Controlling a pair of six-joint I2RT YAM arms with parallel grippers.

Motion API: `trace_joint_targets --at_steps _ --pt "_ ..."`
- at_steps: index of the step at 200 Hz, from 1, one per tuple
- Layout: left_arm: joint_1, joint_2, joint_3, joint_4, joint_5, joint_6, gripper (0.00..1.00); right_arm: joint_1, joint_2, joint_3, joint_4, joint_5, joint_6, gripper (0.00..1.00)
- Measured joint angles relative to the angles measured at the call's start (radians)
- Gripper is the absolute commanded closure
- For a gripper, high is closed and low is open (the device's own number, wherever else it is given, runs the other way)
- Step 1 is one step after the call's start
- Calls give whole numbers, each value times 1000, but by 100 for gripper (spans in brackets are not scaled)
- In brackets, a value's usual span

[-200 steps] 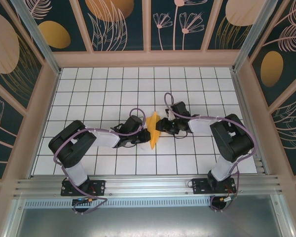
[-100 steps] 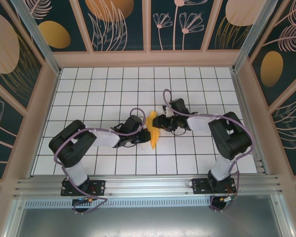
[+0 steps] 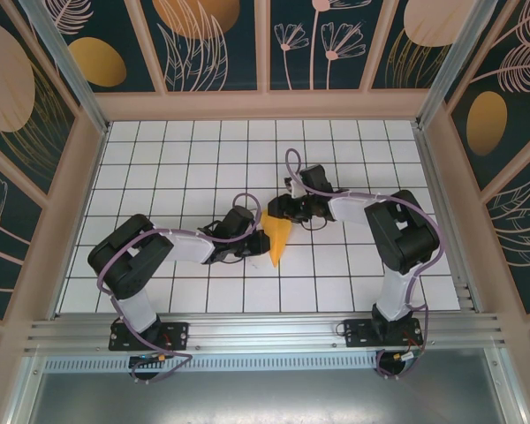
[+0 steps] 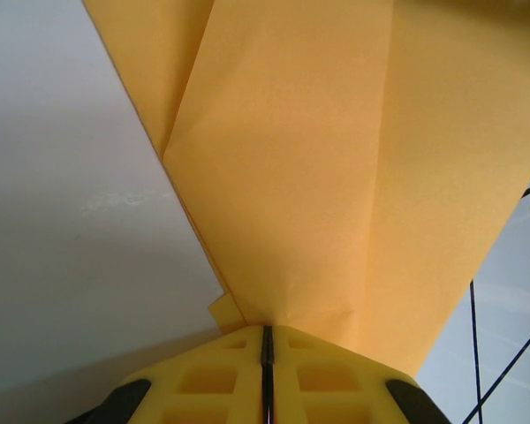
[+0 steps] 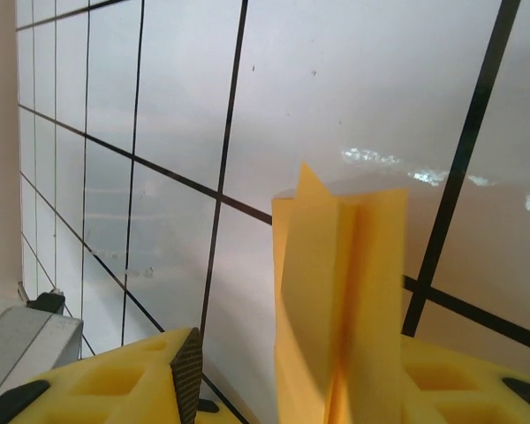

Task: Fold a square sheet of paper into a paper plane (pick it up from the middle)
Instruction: Turn over the paper at the center of the table.

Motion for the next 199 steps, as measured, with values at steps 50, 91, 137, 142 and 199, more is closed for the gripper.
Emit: trace_joint_targets --at_steps 50,91,137,142,199 --pt "1 0 0 1 3 0 88 0 0 -24 -15 -23 -21 70" --pt "1 -2 0 1 3 0 86 0 1 -38 -15 -38 -25 83" --pt "-5 -27 -21 29 2 -18 74 0 1 -37 -24 -31 -27 93" --pt "-7 -38 -27 30 -1 -25 70 0 1 -35 -31 -26 -27 93" --pt "-18 -380 -100 -20 -217 -63 61 1 -126 75 -320 243 -133 93"
